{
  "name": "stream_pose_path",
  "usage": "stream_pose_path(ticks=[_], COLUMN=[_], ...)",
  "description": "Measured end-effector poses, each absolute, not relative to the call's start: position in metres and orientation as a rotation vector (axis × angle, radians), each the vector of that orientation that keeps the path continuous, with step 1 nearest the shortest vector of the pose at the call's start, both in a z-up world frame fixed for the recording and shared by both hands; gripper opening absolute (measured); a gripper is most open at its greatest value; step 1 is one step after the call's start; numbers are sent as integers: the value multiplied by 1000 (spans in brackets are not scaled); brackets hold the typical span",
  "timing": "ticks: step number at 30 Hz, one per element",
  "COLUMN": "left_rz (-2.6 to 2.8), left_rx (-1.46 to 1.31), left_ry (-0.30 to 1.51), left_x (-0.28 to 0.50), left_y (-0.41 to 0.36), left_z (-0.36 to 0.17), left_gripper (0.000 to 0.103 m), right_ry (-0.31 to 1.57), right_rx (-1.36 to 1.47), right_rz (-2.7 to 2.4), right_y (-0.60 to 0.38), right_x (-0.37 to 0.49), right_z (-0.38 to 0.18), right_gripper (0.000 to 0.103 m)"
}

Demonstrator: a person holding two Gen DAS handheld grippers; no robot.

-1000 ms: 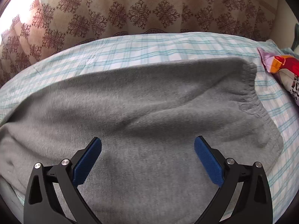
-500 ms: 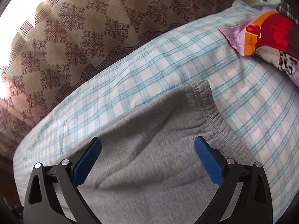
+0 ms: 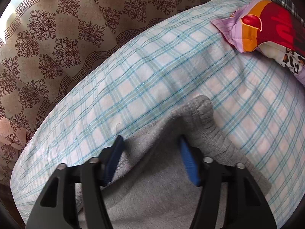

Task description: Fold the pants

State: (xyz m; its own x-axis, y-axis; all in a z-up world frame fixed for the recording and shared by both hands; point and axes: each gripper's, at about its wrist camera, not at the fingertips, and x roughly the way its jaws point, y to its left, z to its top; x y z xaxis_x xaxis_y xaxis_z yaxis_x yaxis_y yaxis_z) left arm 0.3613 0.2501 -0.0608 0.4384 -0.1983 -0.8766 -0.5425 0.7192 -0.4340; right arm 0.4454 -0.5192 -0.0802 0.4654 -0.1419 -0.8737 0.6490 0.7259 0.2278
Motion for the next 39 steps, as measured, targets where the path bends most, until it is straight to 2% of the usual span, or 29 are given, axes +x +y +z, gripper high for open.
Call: stream_pose_path(ticks=[1,3,4,13,22,30,39], left_rz=[242,238,235,215,173,157,131], left_rx=[-777,-784,-788,-789,-787,-740,-713], left_ry=[1124,1120,1116,1076,1043,1032,1031], left_x=[360,359,357,333,284,233,181], left_y=[250,251,252,258,270,278,285], left_z=[-60,-58,-56,-28,3,24,36], left_gripper=[5,5,5,5,5,5,5], right_ry=[965,944,931,796,690,661,644], right_rx=[596,609,613,623,615,613,668], right_rz=[-506,-463,-454,-373,-323,-335,-358], right_y=[-521,-524,-525,-526,-515,-505,-494], right_x=[442,429,424,358,244,150,53], right_z=[-78,-74,-70,-12,39,54,46], right_gripper=[29,17,14,11,10,10,10])
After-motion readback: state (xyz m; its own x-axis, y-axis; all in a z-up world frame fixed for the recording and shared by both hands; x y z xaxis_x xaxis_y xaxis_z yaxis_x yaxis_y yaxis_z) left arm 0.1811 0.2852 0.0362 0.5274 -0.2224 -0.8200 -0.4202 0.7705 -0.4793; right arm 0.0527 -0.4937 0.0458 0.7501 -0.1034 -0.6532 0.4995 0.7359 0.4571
